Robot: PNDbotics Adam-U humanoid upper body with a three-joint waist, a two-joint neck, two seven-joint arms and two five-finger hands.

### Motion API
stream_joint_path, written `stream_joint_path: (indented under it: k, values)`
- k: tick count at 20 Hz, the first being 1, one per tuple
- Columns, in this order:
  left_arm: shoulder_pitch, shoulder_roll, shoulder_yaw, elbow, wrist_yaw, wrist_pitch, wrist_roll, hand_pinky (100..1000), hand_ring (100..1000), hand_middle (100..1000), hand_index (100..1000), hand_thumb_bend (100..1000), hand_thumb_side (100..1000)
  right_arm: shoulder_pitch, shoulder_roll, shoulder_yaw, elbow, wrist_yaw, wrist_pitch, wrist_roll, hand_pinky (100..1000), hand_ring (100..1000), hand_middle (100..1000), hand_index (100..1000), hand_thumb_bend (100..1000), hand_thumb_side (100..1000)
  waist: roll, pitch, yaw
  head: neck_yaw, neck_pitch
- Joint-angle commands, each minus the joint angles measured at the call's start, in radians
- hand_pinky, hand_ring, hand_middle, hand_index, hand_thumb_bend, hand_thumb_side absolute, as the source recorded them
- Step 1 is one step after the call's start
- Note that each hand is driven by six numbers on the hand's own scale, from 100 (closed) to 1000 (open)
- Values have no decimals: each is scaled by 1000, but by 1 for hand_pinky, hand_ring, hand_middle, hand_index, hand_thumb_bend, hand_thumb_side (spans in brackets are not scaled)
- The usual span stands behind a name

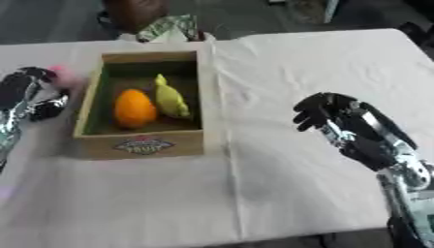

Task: Pick up objects on the table and place them in the box.

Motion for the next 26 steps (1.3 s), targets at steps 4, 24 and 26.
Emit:
stream_joint_path:
  k: [4, 24, 26]
  values:
    - [-21, 27, 20, -42, 67, -7, 102, 422, 332, 309, 469, 100, 333, -11, -19, -2, -12, 4, -4, 0, 619, 666, 671, 714, 100, 507, 4, -17, -2, 2, -9]
    - [-7, 75, -20, -72, 34, 72, -11, 764, 823, 837, 899, 190, 346, -3, -19, -4, -11, 0, 5, 1, 619, 666, 672, 714, 100, 508, 11, -34, 15, -5, -3]
    - [-5, 70, -7, -59, -1, 79, -23, 761, 821, 836, 902, 192, 356, -3, -19, -5, -11, 2, 4, 2, 619, 666, 672, 715, 100, 510, 12, -31, 14, -7, -2]
